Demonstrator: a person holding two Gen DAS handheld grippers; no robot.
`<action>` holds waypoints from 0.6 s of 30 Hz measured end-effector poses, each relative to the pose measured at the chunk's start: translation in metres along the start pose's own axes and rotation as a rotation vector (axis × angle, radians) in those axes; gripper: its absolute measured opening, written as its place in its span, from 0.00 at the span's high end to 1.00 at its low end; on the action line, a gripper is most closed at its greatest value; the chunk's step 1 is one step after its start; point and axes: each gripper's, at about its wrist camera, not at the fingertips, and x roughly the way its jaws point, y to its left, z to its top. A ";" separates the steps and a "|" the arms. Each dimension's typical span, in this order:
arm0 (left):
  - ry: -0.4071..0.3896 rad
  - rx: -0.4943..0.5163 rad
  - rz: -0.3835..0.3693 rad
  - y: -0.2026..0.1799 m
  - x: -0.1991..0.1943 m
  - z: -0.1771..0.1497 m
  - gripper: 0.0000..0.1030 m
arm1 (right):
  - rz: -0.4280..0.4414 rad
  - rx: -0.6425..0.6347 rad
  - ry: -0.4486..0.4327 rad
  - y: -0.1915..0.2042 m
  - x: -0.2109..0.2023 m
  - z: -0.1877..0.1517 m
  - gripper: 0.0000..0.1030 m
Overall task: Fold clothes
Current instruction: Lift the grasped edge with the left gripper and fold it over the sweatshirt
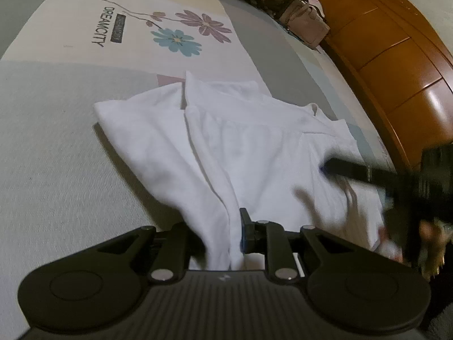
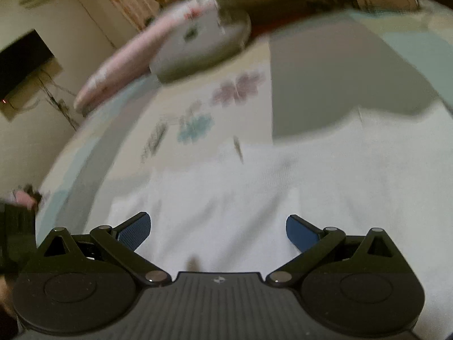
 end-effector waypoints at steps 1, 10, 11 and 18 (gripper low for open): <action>-0.002 0.004 0.010 -0.002 0.000 0.000 0.82 | 0.002 0.005 0.008 0.000 -0.005 -0.010 0.00; -0.013 -0.003 0.055 -0.009 0.000 -0.001 0.81 | -0.002 0.019 0.045 0.010 -0.044 -0.068 0.00; -0.015 -0.007 0.057 -0.009 0.000 -0.001 0.81 | 0.000 0.031 0.058 0.009 -0.045 -0.071 0.00; -0.016 0.015 0.101 -0.018 0.001 -0.001 0.81 | -0.014 0.074 0.094 0.012 -0.054 -0.074 0.00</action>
